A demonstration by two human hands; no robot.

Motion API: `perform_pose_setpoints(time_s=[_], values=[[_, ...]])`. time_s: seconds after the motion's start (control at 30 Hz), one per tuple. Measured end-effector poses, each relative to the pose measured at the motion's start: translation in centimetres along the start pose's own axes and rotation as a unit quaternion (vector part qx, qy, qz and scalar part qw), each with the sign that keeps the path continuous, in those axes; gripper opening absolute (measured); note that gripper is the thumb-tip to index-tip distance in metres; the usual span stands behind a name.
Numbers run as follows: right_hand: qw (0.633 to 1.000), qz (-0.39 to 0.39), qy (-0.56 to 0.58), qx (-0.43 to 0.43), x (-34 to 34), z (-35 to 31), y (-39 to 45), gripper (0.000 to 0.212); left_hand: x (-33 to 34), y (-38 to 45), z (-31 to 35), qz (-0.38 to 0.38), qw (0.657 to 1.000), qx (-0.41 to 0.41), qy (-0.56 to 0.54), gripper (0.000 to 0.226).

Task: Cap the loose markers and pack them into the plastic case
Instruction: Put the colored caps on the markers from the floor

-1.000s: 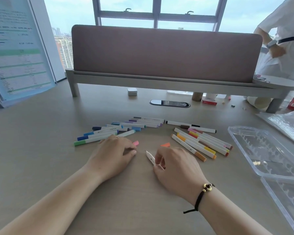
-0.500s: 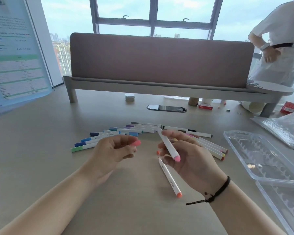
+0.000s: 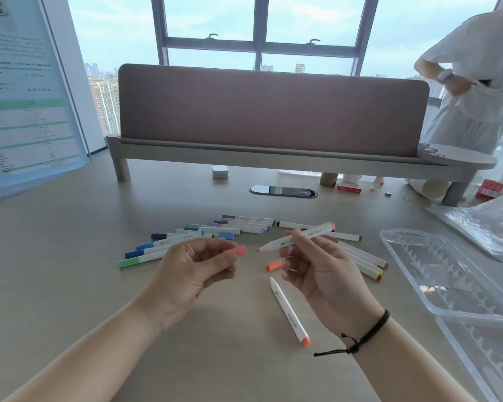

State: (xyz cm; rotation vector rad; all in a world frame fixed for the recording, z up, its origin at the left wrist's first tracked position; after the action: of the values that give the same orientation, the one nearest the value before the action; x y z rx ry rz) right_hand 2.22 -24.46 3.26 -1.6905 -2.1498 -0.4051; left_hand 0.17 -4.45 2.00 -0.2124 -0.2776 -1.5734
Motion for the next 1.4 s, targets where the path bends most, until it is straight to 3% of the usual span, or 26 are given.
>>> perform_pose_setpoints(time_s=[0.17, 0.3, 0.37, 0.6, 1.03, 1.2, 1.3, 1.4], values=[[0.999, 0.016, -0.030, -0.019, -0.1, 0.3, 0.1, 0.027, 0.0, -0.1, 0.1, 0.001, 1.000, 0.019, 0.014, 0.062], [0.998, 0.006, -0.053, -0.020, 0.4, 0.9, 0.0, 0.032, 0.5, -0.4, 0.2, -0.002, 0.999, 0.021, 0.036, 0.022], [0.998, -0.004, -0.066, -0.018, 0.6, 1.1, -0.2, 0.033, 0.6, -0.6, 0.1, -0.004, 0.998, 0.026, 0.058, 0.015], [0.998, -0.025, -0.049, -0.027, 1.1, 0.9, -0.6, 0.022, 1.3, -1.0, 0.0, 0.007, 0.995, 0.041, 0.088, 0.014], [0.995, -0.030, -0.082, -0.044, 1.1, 1.0, -0.7, 0.029, 1.1, -0.8, -0.5, -0.010, 0.998, 0.001, 0.060, 0.012], [0.993, 0.007, -0.115, -0.026, 0.8, 1.1, -0.4, 0.015, 0.7, -0.2, -1.0, 0.006, 0.996, -0.013, 0.092, 0.018], [0.988, 0.060, -0.126, -0.063, -0.4, -0.5, 0.0, 0.009, 0.4, 0.2, -1.2, 0.029, 0.989, -0.001, 0.146, 0.027], [0.953, 0.103, -0.261, -0.114, -2.4, -2.2, 0.6, 0.013, -0.4, 0.7, -1.2, 0.060, 0.978, 0.024, 0.196, 0.022]])
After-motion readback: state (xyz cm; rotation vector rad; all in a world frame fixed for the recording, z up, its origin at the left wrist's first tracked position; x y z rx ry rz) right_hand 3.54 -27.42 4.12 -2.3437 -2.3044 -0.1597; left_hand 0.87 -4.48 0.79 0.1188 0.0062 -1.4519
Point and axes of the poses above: each hand's wrist, its own y-axis towards the middle knuckle, its own x-axis out of the palm, z = x × y, the point moved 2 cm from there along y, towards the middle knuckle, and after that the axes turned 2 degrees about -z, right-handed, at the moved point
